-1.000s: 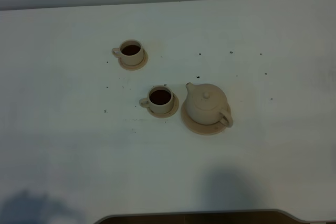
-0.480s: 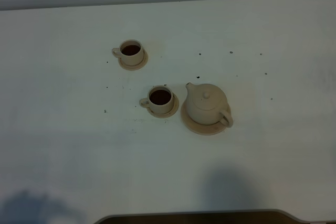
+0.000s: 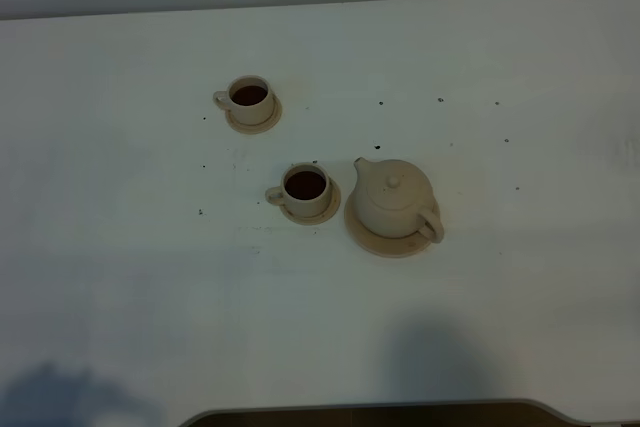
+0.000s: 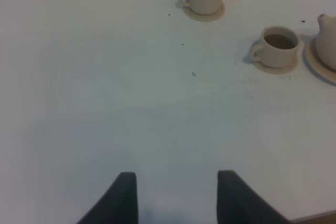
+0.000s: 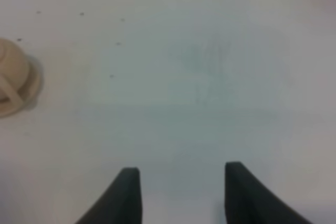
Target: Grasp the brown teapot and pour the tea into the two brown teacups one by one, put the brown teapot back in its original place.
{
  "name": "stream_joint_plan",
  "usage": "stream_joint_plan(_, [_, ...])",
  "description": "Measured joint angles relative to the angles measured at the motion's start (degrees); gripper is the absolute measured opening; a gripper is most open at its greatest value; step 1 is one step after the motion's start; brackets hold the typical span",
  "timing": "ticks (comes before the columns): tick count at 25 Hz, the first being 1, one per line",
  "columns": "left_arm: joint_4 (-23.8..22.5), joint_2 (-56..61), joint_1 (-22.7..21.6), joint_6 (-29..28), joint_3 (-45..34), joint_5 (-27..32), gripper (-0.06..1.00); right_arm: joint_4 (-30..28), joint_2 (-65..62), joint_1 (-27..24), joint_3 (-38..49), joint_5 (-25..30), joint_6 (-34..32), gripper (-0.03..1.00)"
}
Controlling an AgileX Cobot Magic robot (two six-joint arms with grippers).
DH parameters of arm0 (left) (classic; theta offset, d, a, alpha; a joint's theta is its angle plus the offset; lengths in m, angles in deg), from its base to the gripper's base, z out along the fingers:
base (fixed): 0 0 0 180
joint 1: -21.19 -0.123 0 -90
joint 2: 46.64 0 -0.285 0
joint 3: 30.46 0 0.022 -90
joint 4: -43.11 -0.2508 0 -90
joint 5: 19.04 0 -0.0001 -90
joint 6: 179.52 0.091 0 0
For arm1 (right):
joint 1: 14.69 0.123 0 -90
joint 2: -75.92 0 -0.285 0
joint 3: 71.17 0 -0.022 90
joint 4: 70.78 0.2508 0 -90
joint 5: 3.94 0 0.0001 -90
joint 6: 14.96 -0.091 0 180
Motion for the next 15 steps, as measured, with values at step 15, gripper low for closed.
stream_joint_plan(15, [0.0,0.0,0.0,0.0,0.0,0.0,0.36,0.0,0.0,0.0,0.0,0.0,-0.2,0.26])
